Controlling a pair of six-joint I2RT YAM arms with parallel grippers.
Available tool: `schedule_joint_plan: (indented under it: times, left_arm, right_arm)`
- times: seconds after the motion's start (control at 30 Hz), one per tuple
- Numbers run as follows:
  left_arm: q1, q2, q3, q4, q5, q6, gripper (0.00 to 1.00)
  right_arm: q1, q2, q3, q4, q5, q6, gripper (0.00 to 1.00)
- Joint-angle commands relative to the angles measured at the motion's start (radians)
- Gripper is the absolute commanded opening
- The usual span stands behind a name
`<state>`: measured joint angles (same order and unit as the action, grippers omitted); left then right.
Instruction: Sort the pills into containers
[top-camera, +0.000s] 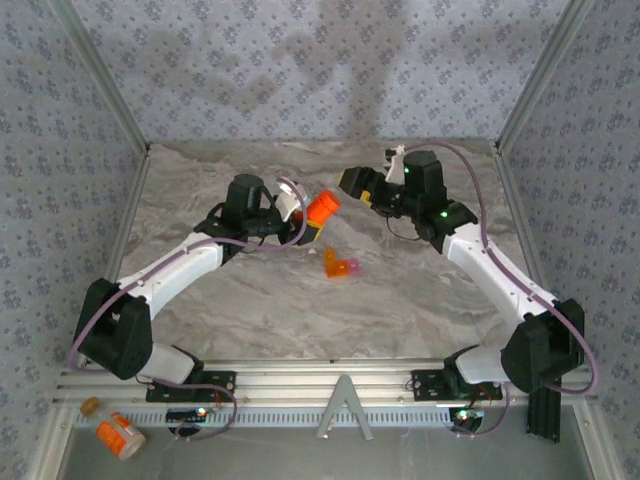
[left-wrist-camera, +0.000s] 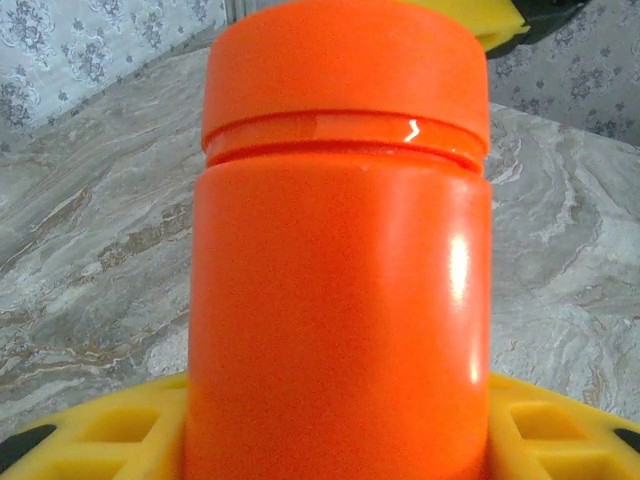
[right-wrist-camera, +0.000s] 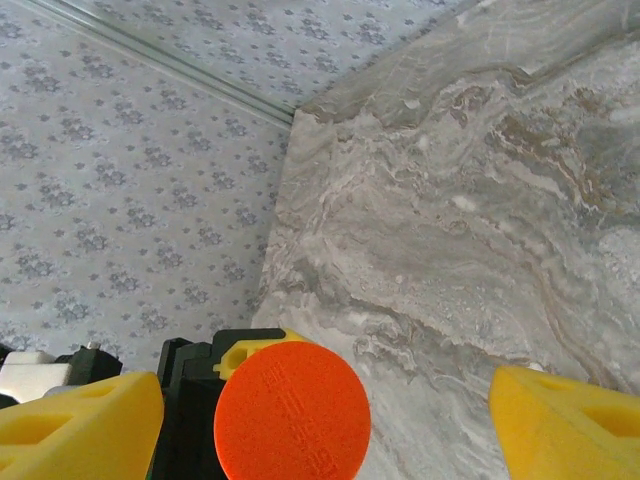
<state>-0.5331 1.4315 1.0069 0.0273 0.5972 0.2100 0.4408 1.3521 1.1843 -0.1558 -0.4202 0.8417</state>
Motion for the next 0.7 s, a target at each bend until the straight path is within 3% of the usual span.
schedule_joint_plan:
  times: [0.0, 0.43, 0.6, 0.67]
  left_arm:
    - [-0.007, -0.011, 0.005, 0.043, 0.014, 0.018, 0.00]
    - [-0.008, -0.008, 0.010, 0.058, 0.018, 0.011, 0.00]
    - [-0.007, -0.005, 0.010, 0.056, 0.019, 0.012, 0.00]
    - [-0.007, -0.007, 0.010, 0.057, 0.019, 0.012, 0.00]
  right_arm:
    - [0.033, 0.032, 0.067, -0.064, 0.072, 0.037, 0.87]
    - [0.122, 0.106, 0.104, -0.043, 0.078, 0.037, 0.80]
    - [0.123, 0.105, 0.086, -0.030, 0.063, 0.043, 0.65]
    - [0.120, 0.105, 0.075, -0.023, 0.054, 0.037, 0.53]
